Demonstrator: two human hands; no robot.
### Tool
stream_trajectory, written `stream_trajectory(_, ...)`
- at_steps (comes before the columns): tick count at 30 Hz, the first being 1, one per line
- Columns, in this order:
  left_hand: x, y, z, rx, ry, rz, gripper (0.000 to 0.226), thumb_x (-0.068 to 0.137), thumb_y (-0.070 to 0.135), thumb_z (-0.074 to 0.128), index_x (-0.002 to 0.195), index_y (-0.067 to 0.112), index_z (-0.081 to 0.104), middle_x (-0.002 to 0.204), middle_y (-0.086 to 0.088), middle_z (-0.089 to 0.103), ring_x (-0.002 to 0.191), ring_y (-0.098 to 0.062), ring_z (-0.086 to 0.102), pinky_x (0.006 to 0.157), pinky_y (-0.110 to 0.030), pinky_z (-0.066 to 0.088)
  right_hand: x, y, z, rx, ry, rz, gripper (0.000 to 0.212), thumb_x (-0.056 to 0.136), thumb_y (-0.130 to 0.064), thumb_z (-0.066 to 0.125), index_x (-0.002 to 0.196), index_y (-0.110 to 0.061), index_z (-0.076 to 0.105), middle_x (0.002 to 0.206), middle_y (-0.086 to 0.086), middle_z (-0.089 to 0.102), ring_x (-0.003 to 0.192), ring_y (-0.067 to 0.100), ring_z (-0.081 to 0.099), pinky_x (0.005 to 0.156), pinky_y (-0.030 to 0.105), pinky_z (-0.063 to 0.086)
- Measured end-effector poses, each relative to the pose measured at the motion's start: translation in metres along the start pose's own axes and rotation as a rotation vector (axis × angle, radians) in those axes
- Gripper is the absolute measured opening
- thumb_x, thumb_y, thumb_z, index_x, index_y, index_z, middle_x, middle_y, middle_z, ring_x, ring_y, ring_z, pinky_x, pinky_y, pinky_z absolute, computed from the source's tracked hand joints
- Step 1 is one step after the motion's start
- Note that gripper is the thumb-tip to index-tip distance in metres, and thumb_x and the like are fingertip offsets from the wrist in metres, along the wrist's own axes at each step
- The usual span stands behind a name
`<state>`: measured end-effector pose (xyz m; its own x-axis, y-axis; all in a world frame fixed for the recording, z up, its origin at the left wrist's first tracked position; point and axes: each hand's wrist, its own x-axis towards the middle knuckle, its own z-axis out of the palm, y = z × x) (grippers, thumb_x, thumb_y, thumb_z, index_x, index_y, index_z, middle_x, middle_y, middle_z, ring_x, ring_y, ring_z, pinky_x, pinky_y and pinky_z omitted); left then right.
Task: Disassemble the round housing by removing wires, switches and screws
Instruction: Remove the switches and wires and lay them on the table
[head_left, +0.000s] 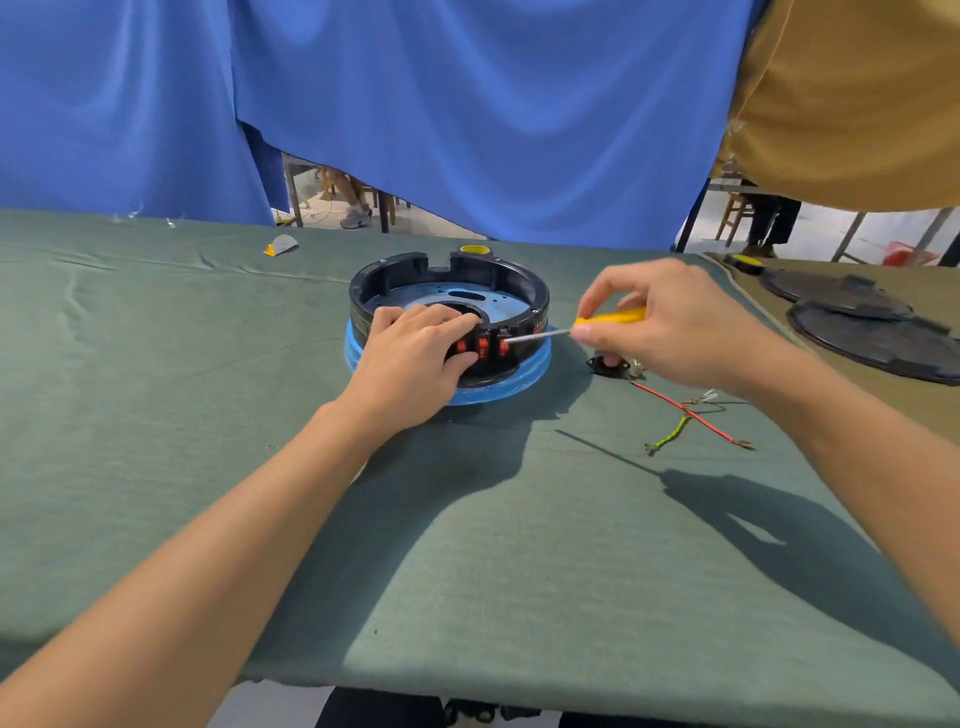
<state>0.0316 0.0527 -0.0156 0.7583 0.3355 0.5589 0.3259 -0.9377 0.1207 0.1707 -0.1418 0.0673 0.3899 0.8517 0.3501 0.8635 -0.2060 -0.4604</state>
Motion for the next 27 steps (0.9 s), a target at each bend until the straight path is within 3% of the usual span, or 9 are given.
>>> stream_trajectory(6,-0.001,0.002,0.002,0.014,0.022,-0.005,0.035,0.096,0.029,0.058,0.13,0.02,0.06,0.129,0.001,0.062,0.118,-0.025,0.052,0.1,-0.038,0.026,0.028,-0.02,-0.01,-0.095,-0.015,-0.053,0.011,0.082,-0.028,0.073,0.075,-0.02,0.076,0.054,-0.001,0.066,0.043,0.002,0.05,0.043,0.007,0.034)
stream_trajectory(18,-0.001,0.0,0.005,0.005,0.042,-0.008,0.036,0.097,0.031,0.057,0.132,0.023,0.059,0.129,0.003,0.062,0.119,-0.023,0.051,0.101,-0.036,0.025,0.058,-0.043,-0.014,-0.25,-0.098,-0.115,0.012,0.08,-0.022,0.069,0.071,-0.018,0.076,0.044,-0.009,0.06,0.047,-0.001,0.053,0.046,0.008,0.039)
stream_trajectory(24,-0.001,0.0,0.005,0.007,0.046,-0.007,0.036,0.097,0.032,0.057,0.131,0.023,0.059,0.129,0.003,0.062,0.119,-0.023,0.051,0.101,-0.036,0.026,0.06,-0.043,-0.01,-0.3,-0.133,-0.098,0.012,0.081,-0.024,0.07,0.073,-0.019,0.077,0.044,-0.016,0.058,0.048,-0.004,0.054,0.055,0.021,0.049)
stream_trajectory(27,-0.001,0.0,0.005,0.0,0.046,-0.011,0.036,0.097,0.032,0.057,0.131,0.023,0.058,0.13,0.003,0.062,0.119,-0.022,0.051,0.101,-0.036,0.026,0.065,-0.049,-0.011,-0.363,-0.14,-0.107,0.012,0.08,-0.025,0.07,0.074,-0.018,0.077,0.051,-0.008,0.062,0.056,0.002,0.057,0.059,0.026,0.05)
